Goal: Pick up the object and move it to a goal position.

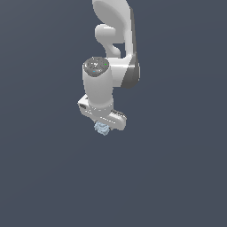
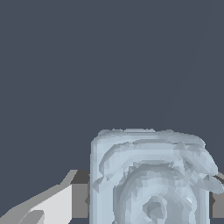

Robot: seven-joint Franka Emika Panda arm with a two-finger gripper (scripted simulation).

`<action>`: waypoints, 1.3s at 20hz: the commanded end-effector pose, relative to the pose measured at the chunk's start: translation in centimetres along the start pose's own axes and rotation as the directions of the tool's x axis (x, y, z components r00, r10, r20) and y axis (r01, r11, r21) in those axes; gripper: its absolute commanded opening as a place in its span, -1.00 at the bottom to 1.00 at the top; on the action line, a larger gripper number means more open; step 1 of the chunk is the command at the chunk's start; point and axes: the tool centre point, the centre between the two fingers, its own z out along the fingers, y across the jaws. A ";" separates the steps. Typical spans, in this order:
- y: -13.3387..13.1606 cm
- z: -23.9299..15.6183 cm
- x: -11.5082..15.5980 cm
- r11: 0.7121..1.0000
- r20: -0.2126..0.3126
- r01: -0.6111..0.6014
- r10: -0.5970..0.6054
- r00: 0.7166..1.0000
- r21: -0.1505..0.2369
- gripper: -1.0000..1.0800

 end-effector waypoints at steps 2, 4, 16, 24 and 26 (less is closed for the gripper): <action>0.3 -4.3 -0.3 1.000 -0.001 0.000 0.000 1.000 0.000 -1.00; 0.4 -6.8 -0.4 1.000 -0.001 0.000 0.000 1.000 0.000 -1.00; 1.2 -20.6 -1.1 1.000 -0.001 -0.001 0.001 1.000 0.000 -1.00; 1.4 -27.5 -1.2 1.000 -0.001 0.000 0.000 1.000 -0.001 -1.00; 1.5 -28.6 -1.2 1.000 -0.001 0.000 0.000 1.000 -0.001 -1.00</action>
